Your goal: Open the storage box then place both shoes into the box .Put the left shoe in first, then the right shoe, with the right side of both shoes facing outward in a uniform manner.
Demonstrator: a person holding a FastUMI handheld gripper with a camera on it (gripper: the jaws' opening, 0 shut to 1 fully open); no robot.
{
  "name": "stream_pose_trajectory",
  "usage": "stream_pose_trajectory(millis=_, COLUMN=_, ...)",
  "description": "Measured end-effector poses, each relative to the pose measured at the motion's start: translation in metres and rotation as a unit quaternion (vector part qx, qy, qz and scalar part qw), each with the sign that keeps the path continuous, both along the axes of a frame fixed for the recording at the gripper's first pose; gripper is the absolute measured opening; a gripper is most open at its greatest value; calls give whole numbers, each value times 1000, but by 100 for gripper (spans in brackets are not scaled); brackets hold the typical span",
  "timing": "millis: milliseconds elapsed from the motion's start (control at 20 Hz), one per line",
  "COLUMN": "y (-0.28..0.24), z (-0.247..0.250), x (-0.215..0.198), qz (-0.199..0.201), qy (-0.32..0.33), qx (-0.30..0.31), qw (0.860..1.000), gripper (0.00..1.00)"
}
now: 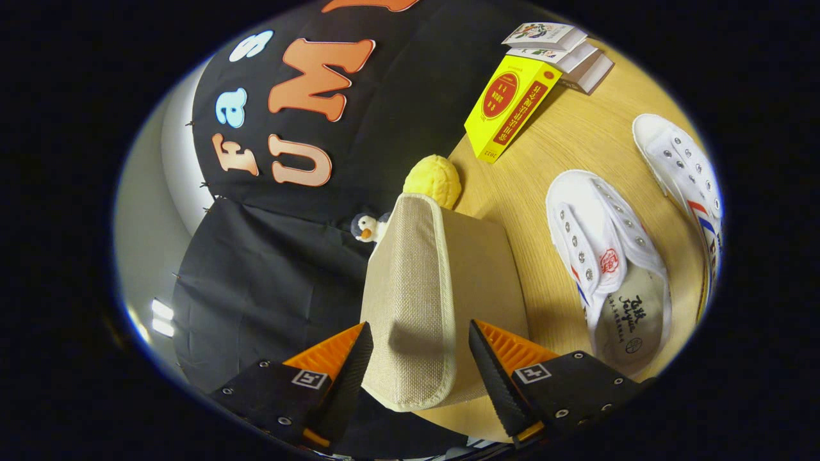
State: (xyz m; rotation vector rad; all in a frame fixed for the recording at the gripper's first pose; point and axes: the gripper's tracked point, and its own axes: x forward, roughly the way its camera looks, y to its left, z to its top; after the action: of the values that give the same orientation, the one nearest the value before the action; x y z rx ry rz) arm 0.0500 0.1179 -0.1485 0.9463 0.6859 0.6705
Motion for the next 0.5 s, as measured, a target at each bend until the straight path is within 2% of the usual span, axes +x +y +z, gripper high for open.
stream_pose_trajectory(millis=100, y=4, z=3, x=-6, qz=19, qy=9, qx=12, qw=1000, gripper=86)
stream_pose_trajectory(millis=350, y=-6, z=5, x=-5, qz=18, qy=21, qx=20, qw=999, gripper=57)
stream_pose_trajectory(millis=500, y=-14, z=14, x=-6, qz=8, qy=16, qx=32, qw=999, gripper=45)
